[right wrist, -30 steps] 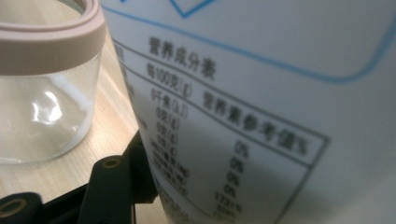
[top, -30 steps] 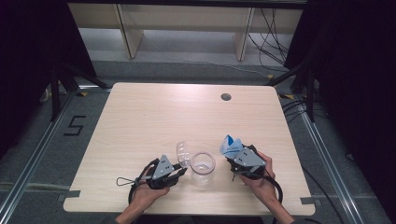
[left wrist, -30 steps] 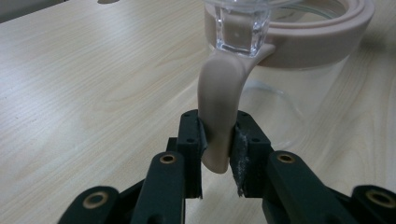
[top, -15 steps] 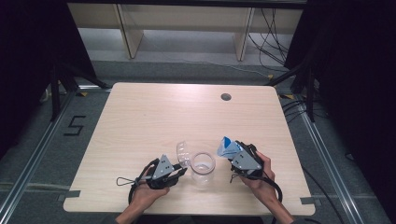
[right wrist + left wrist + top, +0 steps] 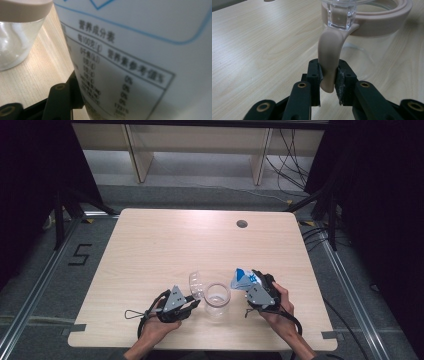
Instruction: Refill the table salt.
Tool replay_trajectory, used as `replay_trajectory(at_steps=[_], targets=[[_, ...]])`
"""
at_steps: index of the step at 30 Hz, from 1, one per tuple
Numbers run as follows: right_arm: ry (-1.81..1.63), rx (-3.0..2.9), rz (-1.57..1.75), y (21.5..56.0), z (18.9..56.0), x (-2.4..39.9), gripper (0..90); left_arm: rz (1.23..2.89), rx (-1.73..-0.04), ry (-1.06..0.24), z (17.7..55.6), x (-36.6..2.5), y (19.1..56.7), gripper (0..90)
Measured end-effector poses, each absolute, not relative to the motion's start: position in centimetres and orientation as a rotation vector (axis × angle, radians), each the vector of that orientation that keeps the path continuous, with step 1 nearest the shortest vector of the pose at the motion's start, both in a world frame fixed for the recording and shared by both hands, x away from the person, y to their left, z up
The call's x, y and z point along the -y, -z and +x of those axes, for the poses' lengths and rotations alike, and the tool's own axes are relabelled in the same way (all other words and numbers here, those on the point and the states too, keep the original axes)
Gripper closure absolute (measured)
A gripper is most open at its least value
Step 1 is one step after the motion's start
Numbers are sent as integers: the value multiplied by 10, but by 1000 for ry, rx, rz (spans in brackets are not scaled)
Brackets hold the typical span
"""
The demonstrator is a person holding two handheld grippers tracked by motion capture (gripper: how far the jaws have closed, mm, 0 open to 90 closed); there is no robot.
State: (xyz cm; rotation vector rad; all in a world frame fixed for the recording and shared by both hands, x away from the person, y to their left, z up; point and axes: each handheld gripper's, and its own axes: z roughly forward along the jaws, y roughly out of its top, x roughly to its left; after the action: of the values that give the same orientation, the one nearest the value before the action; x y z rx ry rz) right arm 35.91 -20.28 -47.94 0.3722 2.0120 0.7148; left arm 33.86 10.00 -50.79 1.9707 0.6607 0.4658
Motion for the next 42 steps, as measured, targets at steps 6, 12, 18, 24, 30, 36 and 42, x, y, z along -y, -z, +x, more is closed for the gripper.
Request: replay_trajectory(at_steps=[6, 12, 18, 24, 30, 36, 42], targets=[[-661, -1989, 332, 480, 359, 199, 436, 1971, -659, -468, 339, -100, 508, 747], [-619, -1969, 275, 479, 359, 195, 436, 1975, -658, -469, 339, -100, 508, 747], [-599, -1976, 253, 481, 358, 192, 438, 1966, -663, -456, 339, -100, 508, 747], [-587, -1970, 261, 481, 357, 192, 438, 1967, -660, -453, 339, -100, 508, 747], [-561, -1961, 245, 483, 357, 191, 440, 1972, -654, -456, 340, -101, 508, 747], [-537, -1939, 229, 484, 356, 190, 442, 1972, -655, -457, 340, -101, 508, 747], [-517, -1939, 212, 484, 357, 186, 442, 1970, -653, -454, 340, -101, 508, 746]])
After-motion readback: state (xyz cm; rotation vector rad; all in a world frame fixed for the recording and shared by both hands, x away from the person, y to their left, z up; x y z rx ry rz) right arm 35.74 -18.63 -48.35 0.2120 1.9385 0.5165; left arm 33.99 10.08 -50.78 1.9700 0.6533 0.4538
